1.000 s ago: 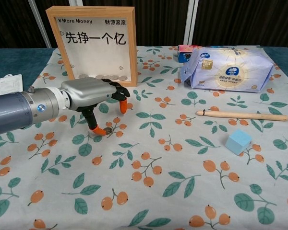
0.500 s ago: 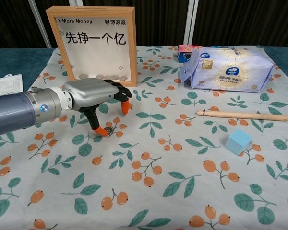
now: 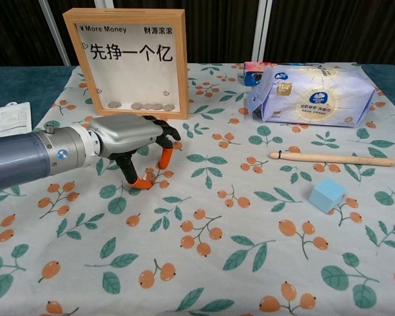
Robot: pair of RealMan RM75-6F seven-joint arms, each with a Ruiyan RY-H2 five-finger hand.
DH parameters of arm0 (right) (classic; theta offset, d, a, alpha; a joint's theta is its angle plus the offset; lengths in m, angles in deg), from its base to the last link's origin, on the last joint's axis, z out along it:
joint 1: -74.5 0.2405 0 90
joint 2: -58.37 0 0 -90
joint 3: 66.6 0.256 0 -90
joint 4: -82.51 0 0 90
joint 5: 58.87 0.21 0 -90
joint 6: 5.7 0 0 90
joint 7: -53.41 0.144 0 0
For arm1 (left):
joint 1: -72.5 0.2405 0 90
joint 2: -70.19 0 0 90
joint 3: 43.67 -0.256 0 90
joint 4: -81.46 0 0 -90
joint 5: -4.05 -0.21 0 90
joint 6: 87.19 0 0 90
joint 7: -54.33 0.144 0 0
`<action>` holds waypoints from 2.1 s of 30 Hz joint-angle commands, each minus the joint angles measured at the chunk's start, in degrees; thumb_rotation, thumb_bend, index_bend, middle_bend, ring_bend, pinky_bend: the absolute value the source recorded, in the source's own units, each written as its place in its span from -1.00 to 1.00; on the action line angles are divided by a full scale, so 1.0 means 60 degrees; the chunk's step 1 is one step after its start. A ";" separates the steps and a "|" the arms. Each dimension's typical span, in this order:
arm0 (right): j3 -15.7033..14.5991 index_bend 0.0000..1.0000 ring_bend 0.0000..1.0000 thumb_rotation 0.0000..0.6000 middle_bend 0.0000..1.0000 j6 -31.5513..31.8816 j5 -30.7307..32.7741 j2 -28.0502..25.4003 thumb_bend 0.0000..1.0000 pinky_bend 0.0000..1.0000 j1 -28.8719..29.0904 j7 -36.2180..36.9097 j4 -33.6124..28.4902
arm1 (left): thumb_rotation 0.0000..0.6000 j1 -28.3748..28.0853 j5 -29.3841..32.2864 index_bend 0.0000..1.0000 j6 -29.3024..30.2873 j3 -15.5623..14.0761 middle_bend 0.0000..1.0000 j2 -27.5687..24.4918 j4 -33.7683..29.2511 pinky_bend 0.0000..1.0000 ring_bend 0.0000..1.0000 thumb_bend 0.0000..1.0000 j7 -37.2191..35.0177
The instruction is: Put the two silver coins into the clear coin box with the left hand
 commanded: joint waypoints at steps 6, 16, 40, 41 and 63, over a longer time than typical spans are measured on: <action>-0.0005 -0.75 -0.95 1.00 -0.84 -0.0008 0.0012 -0.0003 -0.26 -1.00 -0.0004 0.0012 -0.0010 | 1.00 0.0099 -0.0125 0.05 -0.0026 0.0062 -0.83 -0.0011 0.0003 -1.00 -1.00 -0.71 0.0076; 0.0001 -0.75 -0.95 1.00 -0.84 -0.0043 0.0075 -0.0025 -0.26 -1.00 -0.0001 0.0015 -0.0031 | 1.00 0.0196 -0.0067 0.18 -0.0158 0.0129 -0.80 -0.0085 -0.0108 -1.00 -1.00 -0.51 0.0334; 0.0040 -0.75 -0.95 1.00 -0.84 -0.0107 0.0339 -0.0036 -0.26 -1.00 0.0019 -0.0102 -0.0118 | 1.00 0.0269 0.0822 0.25 -0.0442 0.0724 -0.75 -0.0344 -0.0657 -1.00 -1.00 0.07 0.0965; 0.0039 -0.75 -0.95 1.00 -0.84 -0.0115 0.0348 -0.0036 -0.26 -1.00 0.0022 -0.0106 -0.0121 | 1.00 0.0264 0.0794 0.26 -0.0424 0.0755 -0.74 -0.0387 -0.0718 -1.00 -1.00 0.08 0.0935; 0.0035 -0.75 -0.95 1.00 -0.84 -0.0136 0.0401 -0.0019 -0.26 -1.00 0.0044 -0.0152 -0.0166 | 1.00 -0.0445 0.1909 0.33 -0.0718 0.3149 -0.69 -0.5209 -0.5496 -1.00 -1.00 0.11 0.0099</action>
